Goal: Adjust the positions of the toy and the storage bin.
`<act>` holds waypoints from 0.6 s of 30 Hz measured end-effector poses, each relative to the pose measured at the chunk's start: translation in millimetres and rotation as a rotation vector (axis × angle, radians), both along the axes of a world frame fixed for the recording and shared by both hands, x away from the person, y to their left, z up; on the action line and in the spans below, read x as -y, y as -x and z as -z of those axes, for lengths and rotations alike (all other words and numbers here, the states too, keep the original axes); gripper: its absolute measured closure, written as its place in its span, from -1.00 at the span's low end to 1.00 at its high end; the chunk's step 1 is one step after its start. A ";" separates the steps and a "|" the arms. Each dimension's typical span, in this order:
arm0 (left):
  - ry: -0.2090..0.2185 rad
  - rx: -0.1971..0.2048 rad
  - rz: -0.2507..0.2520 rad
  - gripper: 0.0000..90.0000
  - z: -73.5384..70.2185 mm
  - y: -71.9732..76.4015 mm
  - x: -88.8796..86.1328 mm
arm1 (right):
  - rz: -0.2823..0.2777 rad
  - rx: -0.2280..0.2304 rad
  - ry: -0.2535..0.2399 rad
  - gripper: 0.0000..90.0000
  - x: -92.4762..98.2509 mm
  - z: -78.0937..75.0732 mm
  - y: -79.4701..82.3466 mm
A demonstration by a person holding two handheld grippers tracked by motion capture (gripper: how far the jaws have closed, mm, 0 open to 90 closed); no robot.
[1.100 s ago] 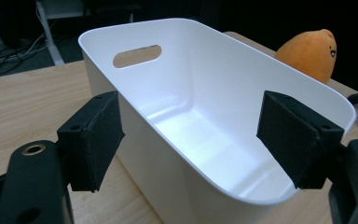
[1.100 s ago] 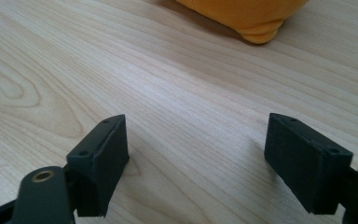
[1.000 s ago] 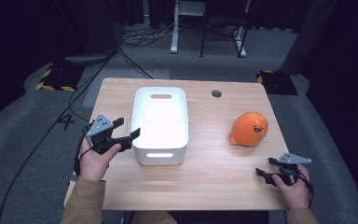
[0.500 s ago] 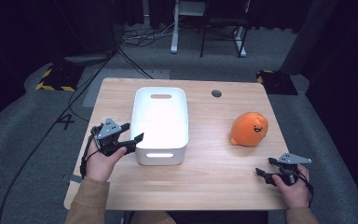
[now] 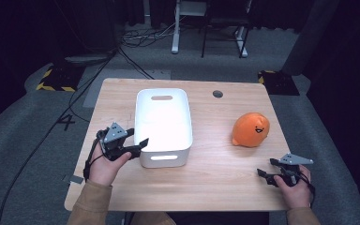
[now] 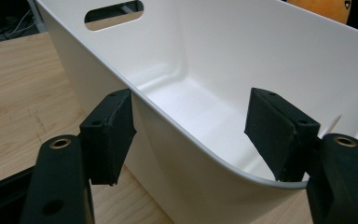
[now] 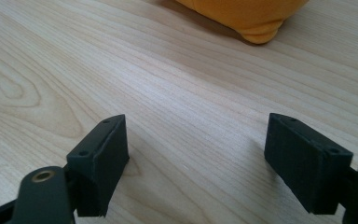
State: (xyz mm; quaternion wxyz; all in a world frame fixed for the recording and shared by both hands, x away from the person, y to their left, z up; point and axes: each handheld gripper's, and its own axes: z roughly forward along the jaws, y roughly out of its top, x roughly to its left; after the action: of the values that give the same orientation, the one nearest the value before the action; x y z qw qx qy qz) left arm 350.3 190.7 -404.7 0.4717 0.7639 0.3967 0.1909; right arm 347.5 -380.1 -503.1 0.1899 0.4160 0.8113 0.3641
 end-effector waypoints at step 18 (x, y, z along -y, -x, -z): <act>-0.055 -0.023 0.084 -0.38 -5.0 32.1 45.4 | -0.001 0.000 0.000 -0.51 0.2 0.0 0.0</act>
State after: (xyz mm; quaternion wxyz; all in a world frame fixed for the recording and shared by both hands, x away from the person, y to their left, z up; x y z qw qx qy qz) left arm 318.2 145.3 -399.8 0.4536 0.7947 0.3643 0.1730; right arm 347.5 -380.3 -503.1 0.1898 0.4157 0.8116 0.3641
